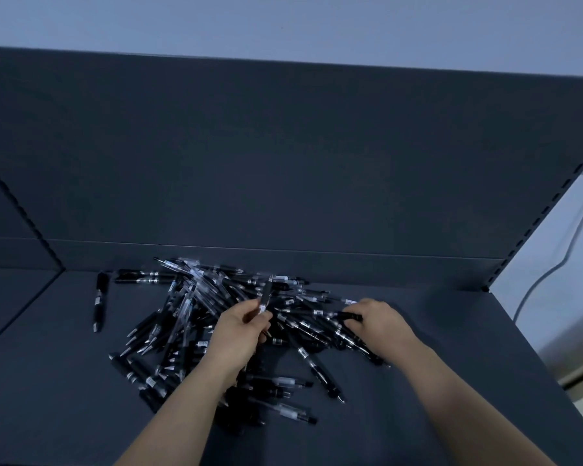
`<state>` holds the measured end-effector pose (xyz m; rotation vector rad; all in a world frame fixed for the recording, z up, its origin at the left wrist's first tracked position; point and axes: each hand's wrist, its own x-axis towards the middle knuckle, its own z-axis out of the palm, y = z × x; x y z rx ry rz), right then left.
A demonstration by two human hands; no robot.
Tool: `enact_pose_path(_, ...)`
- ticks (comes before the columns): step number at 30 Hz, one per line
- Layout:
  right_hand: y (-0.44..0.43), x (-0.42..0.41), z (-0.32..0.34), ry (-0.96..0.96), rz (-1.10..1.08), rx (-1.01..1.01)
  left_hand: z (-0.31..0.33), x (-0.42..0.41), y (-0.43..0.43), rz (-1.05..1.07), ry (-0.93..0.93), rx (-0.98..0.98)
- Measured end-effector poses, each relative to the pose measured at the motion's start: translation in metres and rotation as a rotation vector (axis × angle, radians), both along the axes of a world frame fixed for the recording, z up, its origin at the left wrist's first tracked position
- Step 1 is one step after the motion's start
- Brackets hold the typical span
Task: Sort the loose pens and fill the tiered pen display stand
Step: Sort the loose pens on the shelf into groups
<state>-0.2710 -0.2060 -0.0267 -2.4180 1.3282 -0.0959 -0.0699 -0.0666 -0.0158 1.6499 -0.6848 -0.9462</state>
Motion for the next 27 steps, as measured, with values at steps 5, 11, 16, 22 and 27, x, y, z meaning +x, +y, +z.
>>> enact_pose_path(5,0.002,-0.002,-0.003,-0.004,0.014,0.099,-0.002,0.004,0.004,0.012,-0.014,-0.055)
enact_pose_path(11,0.007,-0.004,-0.002,-0.076,-0.018,0.173,0.000,0.002,0.006,-0.004,-0.089,-0.076)
enact_pose_path(16,0.019,0.000,-0.004,-0.040,-0.040,0.183,-0.004,0.002,0.008,-0.047,-0.175,-0.050)
enact_pose_path(22,0.017,-0.006,0.023,-0.047,0.029,0.140,0.008,0.003,0.004,-0.174,-0.488,-0.128)
enact_pose_path(27,0.019,0.000,0.037,-0.306,0.006,0.338,0.012,-0.002,-0.006,-0.503,-0.517,0.026)
